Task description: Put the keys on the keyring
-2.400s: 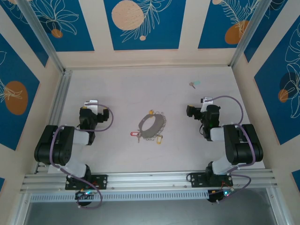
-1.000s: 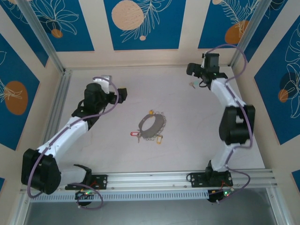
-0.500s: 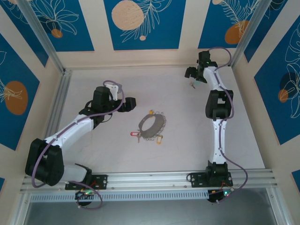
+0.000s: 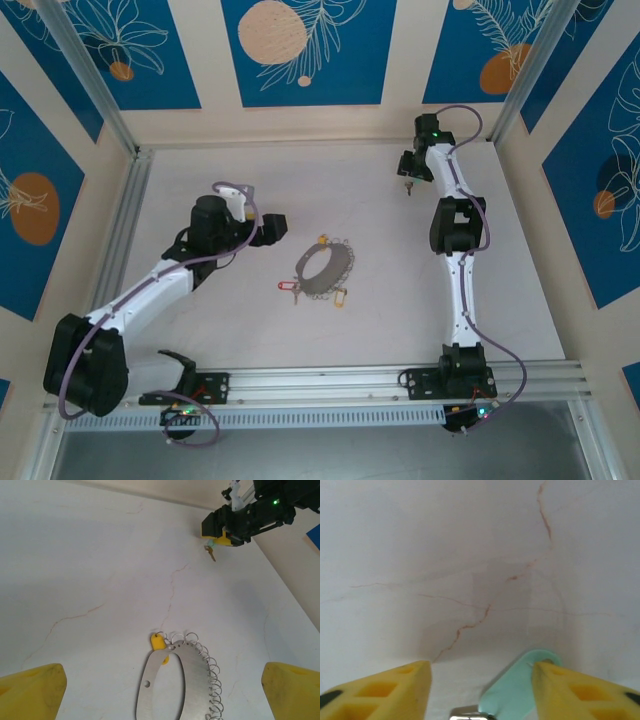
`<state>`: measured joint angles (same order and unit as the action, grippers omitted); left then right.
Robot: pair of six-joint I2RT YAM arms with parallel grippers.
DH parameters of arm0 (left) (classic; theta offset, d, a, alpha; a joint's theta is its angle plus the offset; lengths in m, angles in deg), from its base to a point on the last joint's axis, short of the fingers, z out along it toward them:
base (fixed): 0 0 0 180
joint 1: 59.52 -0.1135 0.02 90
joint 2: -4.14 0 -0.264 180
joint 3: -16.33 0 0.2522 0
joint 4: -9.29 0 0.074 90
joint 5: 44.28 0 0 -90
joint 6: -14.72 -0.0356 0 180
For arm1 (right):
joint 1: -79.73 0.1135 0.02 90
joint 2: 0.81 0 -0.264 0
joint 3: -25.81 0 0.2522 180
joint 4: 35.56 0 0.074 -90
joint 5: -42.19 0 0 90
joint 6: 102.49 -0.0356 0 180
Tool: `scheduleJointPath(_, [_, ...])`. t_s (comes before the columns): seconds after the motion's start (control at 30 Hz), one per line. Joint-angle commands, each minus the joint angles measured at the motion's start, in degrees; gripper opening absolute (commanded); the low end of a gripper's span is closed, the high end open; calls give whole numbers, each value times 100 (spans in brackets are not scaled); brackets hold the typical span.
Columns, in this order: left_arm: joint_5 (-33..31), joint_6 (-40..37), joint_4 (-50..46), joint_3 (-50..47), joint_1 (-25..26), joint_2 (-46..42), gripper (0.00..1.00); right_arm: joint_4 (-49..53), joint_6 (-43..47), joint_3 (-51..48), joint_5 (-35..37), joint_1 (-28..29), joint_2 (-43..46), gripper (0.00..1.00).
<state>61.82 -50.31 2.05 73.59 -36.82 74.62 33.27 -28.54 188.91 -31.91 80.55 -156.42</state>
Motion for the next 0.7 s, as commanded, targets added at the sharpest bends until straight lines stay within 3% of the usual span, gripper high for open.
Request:
scheduleJointPath(0.0, [-22, -155, 82, -92, 16, -267, 100, 357, -26, 214, 37, 39, -22, 50])
scheduleJointPath(0.3, [-21, -200, 38, -149, -90, -377, 100, 672, 85, -196, 242, 272, 392, 41])
scheduleJointPath(0.47, [54, -149, -20, -232, -98, -616, 100, 494, 52, -890, 178, 321, 868, 27])
scheduleJointPath(0.67, [-267, -360, -530, -385, -100, -1325, 100, 367, 121, -1567, 126, 398, 1233, 27])
